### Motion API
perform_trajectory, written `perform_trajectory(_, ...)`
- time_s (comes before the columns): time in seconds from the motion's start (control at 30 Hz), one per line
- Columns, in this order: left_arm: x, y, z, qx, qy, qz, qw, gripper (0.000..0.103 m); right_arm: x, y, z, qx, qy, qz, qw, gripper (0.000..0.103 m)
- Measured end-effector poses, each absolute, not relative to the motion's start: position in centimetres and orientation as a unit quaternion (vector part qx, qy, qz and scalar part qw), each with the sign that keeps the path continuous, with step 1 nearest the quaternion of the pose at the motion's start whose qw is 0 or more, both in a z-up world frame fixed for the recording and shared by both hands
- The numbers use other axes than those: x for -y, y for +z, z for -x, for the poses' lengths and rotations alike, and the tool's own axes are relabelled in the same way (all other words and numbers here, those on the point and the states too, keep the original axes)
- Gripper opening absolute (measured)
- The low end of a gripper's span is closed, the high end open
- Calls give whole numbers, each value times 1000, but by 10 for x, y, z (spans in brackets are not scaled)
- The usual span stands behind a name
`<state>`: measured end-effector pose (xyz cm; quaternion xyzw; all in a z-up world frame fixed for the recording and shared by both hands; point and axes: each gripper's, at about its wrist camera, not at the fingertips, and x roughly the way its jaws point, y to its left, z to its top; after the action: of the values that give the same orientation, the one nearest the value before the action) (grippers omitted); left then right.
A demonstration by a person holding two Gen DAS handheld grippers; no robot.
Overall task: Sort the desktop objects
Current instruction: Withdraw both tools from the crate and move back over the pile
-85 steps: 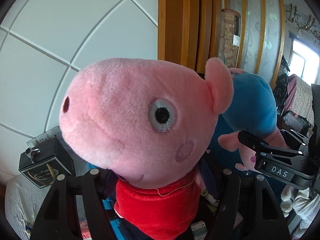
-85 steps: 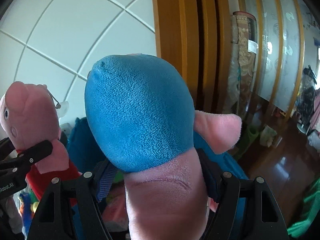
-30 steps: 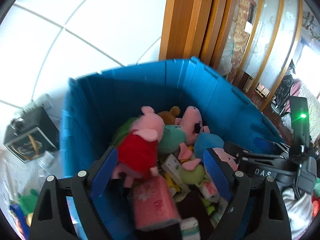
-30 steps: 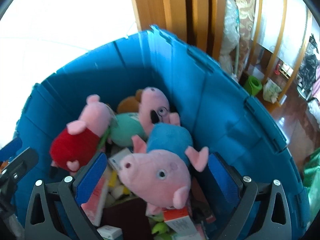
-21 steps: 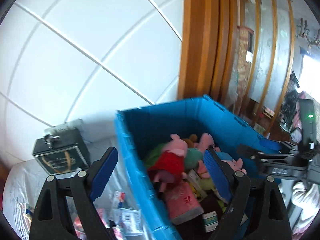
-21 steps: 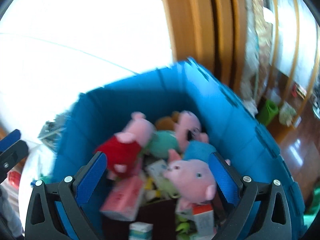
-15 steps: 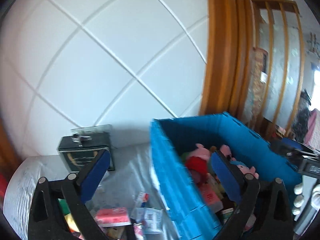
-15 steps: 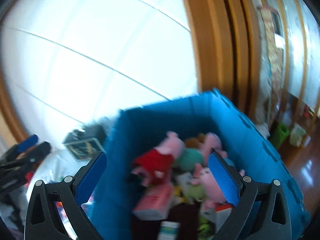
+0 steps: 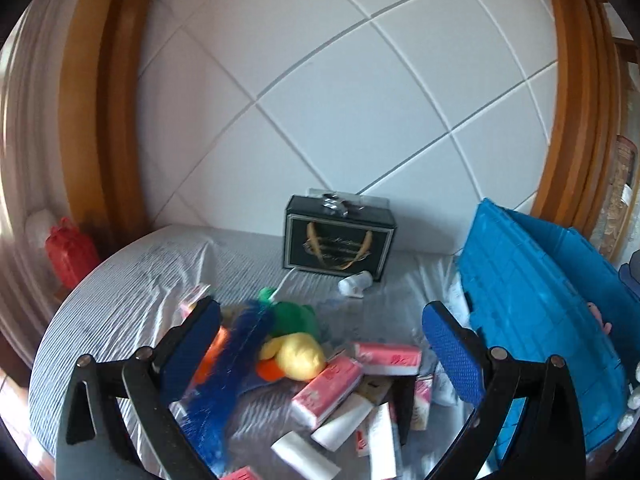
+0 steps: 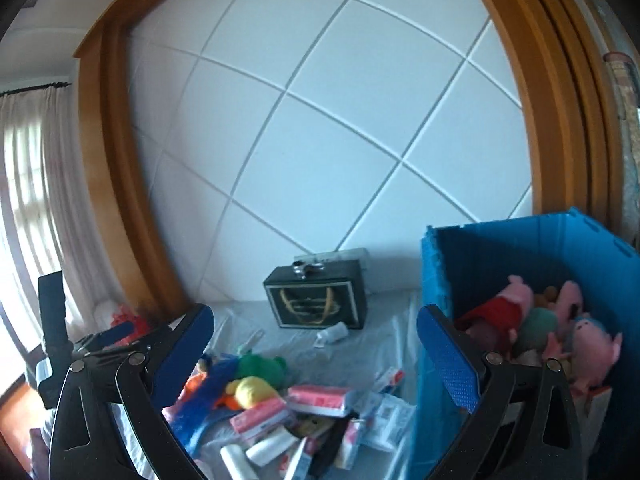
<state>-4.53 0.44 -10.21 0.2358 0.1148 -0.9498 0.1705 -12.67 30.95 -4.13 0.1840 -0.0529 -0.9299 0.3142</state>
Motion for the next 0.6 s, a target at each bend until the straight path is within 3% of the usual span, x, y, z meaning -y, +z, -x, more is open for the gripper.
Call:
perform_trajectory(0.2,37,-193,2,-128,-909,-318,236,102,-253,-104,121,5,-910,-247,333,103)
perform_trajectory(0.43,49,-291,-36,-169,-865,-426,204,102,-223,-201,133,-47,-870,-364,330,103)
perform_trajectory(0.6,37,-323,-44,-135,-855,-472,167,102,-223,-254,136,-64,-847,-427,309,103)
